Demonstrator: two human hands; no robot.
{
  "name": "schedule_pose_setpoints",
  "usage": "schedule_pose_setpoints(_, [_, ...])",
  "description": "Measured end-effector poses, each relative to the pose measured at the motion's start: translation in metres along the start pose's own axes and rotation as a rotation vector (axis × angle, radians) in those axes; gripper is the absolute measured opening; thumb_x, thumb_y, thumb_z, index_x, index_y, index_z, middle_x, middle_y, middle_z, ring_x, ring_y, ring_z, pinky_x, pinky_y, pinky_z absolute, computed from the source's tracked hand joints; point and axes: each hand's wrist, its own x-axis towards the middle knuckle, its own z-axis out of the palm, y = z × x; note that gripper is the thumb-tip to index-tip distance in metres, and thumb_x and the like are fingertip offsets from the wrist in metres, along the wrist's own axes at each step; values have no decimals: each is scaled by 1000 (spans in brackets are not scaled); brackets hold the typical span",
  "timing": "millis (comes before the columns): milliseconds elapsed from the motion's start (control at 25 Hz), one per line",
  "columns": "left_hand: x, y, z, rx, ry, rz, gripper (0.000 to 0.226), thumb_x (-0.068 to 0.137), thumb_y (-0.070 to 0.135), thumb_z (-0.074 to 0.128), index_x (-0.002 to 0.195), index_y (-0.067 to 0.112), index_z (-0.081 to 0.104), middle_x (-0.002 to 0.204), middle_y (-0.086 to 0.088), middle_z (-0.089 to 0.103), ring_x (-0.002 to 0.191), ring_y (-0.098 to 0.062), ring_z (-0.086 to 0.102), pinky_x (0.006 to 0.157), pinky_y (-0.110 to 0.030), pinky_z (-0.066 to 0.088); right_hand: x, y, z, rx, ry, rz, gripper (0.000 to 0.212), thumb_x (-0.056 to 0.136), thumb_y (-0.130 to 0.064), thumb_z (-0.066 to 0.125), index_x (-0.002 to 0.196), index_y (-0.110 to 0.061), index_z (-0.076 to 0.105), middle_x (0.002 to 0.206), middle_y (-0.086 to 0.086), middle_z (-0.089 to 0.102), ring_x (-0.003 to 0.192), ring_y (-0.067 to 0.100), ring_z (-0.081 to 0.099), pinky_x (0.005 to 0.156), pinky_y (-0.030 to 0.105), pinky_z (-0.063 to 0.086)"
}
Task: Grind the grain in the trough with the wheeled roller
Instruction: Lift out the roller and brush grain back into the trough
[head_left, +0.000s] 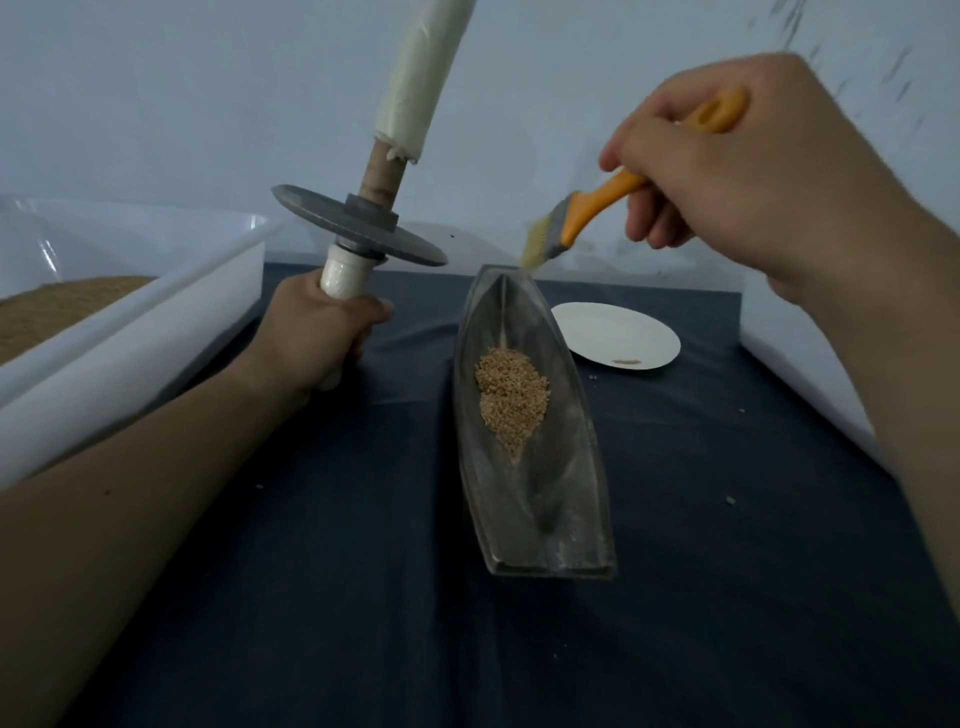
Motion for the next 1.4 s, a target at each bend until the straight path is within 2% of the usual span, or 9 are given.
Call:
schedule_pose_setpoints(120, [0, 1, 0, 11, -11, 6, 22, 79, 20, 77, 71, 11, 58, 53, -2, 56, 47, -14, 51, 44, -23, 45, -32, 45, 4, -110, 48, -18, 18, 94, -34, 58, 95, -25, 74, 71, -5, 73, 65, 12, 70, 71, 38, 59])
schedule_pose_setpoints(200, [-1, 1, 0, 33, -16, 10, 24, 79, 21, 77, 69, 11, 58, 52, -3, 56, 48, -15, 52, 45, -22, 45, -62, 81, 8, -278, -36, -54, 20, 100, -34, 58, 113, -31, 72, 84, -5, 71, 79, 17, 67, 81, 43, 55])
schedule_pose_setpoints(280, [1, -1, -1, 52, -11, 13, 26, 77, 23, 78, 68, 11, 58, 52, -4, 57, 47, -15, 52, 45, -23, 45, -74, 110, 12, -400, -150, -32, 35, 100, -33, 56, 134, -35, 63, 91, -2, 65, 84, 22, 61, 80, 43, 51])
schedule_pose_setpoints(400, [1, -1, -1, 58, -19, 15, 26, 77, 24, 78, 68, 12, 58, 52, -2, 58, 46, -14, 53, 44, -21, 46, -68, 131, 16, -520, -204, -6, 47, 100, -35, 52, 147, -39, 49, 92, -3, 51, 82, 24, 55, 73, 40, 48])
schedule_pose_setpoints(480, [2, -2, 0, 79, -10, 16, 26, 77, 25, 78, 68, 12, 58, 52, -2, 58, 47, -15, 53, 44, -21, 46, -68, 138, 23, -607, -294, -23, 49, 100, -38, 51, 149, -41, 44, 96, -5, 44, 86, 23, 53, 72, 39, 47])
schedule_pose_setpoints(600, [2, -2, 0, 94, -20, 19, 25, 77, 26, 79, 71, 12, 59, 54, -1, 59, 48, -14, 55, 45, -22, 47, -73, 146, 29, -647, -439, -7, 51, 101, -39, 48, 151, -44, 35, 102, -11, 35, 97, 19, 47, 81, 41, 50])
schedule_pose_setpoints(1080, [4, -4, -2, 70, -9, 15, 24, 76, 28, 79, 71, 13, 61, 56, -3, 60, 49, -14, 55, 47, -24, 48, -73, 148, 31, -663, -492, 18, 51, 99, -45, 47, 149, -44, 36, 103, -11, 35, 100, 18, 44, 85, 44, 50])
schedule_pose_setpoints(1200, [4, -5, -2, 65, -19, 6, 24, 75, 29, 79, 73, 13, 61, 57, -3, 60, 50, -15, 55, 48, -26, 49, -73, 146, 32, -658, -506, 43, 54, 95, -55, 43, 148, -45, 37, 104, -9, 39, 100, 18, 46, 85, 44, 51])
schedule_pose_setpoints(1400, [2, -3, 0, 70, -27, 22, 25, 76, 28, 79, 74, 11, 61, 56, -2, 60, 48, -14, 55, 45, -20, 48, -73, 141, 30, -647, -526, 90, 76, 78, -79, 28, 146, -47, 39, 107, -11, 40, 101, 13, 46, 87, 41, 50])
